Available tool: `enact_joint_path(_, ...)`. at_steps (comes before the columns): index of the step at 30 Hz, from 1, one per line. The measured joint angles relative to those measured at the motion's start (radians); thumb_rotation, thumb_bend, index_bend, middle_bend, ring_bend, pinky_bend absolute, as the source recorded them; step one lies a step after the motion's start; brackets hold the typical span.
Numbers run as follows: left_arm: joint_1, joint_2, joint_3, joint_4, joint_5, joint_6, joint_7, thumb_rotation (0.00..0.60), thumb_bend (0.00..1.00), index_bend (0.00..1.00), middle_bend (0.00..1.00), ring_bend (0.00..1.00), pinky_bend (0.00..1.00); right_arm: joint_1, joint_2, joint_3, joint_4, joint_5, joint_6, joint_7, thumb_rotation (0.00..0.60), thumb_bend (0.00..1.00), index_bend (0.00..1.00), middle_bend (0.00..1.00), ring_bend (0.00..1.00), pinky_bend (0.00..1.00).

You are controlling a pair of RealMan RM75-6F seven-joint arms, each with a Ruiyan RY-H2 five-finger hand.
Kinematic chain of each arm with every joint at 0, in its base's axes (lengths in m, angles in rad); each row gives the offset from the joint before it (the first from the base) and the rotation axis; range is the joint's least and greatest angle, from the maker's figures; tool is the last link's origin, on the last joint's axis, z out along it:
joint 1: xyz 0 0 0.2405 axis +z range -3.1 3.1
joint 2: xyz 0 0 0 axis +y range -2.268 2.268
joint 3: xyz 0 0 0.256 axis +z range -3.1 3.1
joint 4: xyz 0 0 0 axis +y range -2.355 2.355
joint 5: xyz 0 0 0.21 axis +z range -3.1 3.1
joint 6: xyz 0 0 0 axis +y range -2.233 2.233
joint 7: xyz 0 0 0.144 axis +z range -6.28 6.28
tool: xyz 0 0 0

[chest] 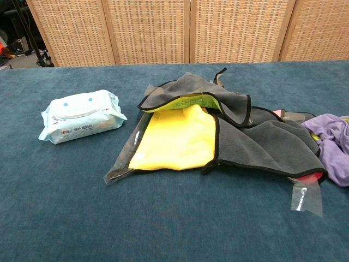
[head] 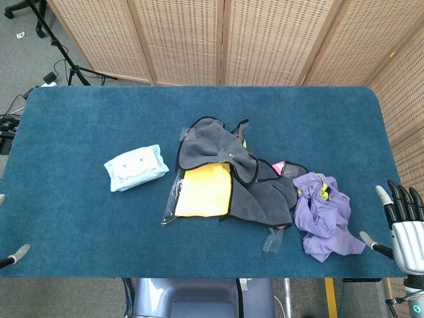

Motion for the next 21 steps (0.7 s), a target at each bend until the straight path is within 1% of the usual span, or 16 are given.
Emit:
enact_joint_path(13, 0.001, 0.001, -0.002, 0.001, -0.007, -0.003, -0.002, 0.600, 0.00, 0.00, 0.00, 0.00, 0.00, 0.002, 0.003, -0.001, -0.005, 0.000, -0.006, 0.005, 0.600, 0.00, 0.00, 0.00, 0.00, 0.00)
enact_joint_path(14, 0.000, 0.000, -0.003, 0.001, -0.007, -0.003, -0.002, 0.600, 0.00, 0.00, 0.07, 0.06, 0.00, 0.002, 0.003, -0.001, -0.006, 0.000, -0.007, 0.005, 0.600, 0.00, 0.00, 0.00, 0.00, 0.00)
enact_joint_path(15, -0.001, -0.001, -0.005, 0.002, -0.007, -0.002, -0.002, 0.600, 0.00, 0.00, 0.22, 0.19, 0.05, 0.002, 0.004, -0.001, -0.006, 0.001, -0.007, 0.006, 0.600, 0.00, 0.00, 0.00, 0.00, 0.00)
enact_joint_path(16, -0.002, -0.005, -0.010, 0.005, -0.007, 0.002, 0.000, 0.600, 0.00, 0.00, 0.34, 0.31, 0.11, 0.003, 0.005, -0.001, -0.007, 0.002, -0.009, 0.006, 0.600, 0.00, 0.00, 0.00, 0.00, 0.00)
enact_joint_path(17, -0.003, -0.009, -0.015, 0.008, -0.006, 0.009, 0.001, 0.600, 0.01, 0.00, 0.54, 0.51, 0.25, 0.003, 0.005, -0.001, -0.008, 0.003, -0.010, 0.007, 0.600, 0.00, 0.00, 0.00, 0.00, 0.00)
enact_joint_path(18, -0.004, -0.016, -0.023, 0.013, -0.004, 0.020, 0.000, 0.600, 0.04, 0.00, 0.67, 0.68, 0.43, 0.002, 0.007, -0.001, -0.010, 0.004, -0.010, 0.011, 0.600, 0.00, 0.00, 0.00, 0.00, 0.00)
enact_joint_path(19, -0.007, -0.032, -0.035, 0.023, 0.000, 0.038, -0.004, 0.600, 0.06, 0.00, 0.74, 0.77, 0.55, 0.002, 0.009, 0.000, -0.012, 0.005, -0.010, 0.014, 0.600, 0.00, 0.00, 0.00, 0.00, 0.00)
enact_joint_path(20, -0.009, -0.047, -0.042, 0.032, 0.002, 0.051, -0.010, 0.600, 0.13, 0.00, 0.82, 0.88, 0.72, 0.001, 0.011, 0.000, -0.014, 0.006, -0.009, 0.018, 0.600, 0.00, 0.00, 0.00, 0.00, 0.00)
enact_joint_path(21, -0.014, -0.063, -0.049, 0.043, 0.006, 0.061, -0.019, 0.600, 0.21, 0.00, 0.88, 0.95, 0.87, 0.000, 0.013, 0.001, -0.016, 0.007, -0.006, 0.023, 0.600, 0.00, 0.00, 0.00, 0.00, 0.00)
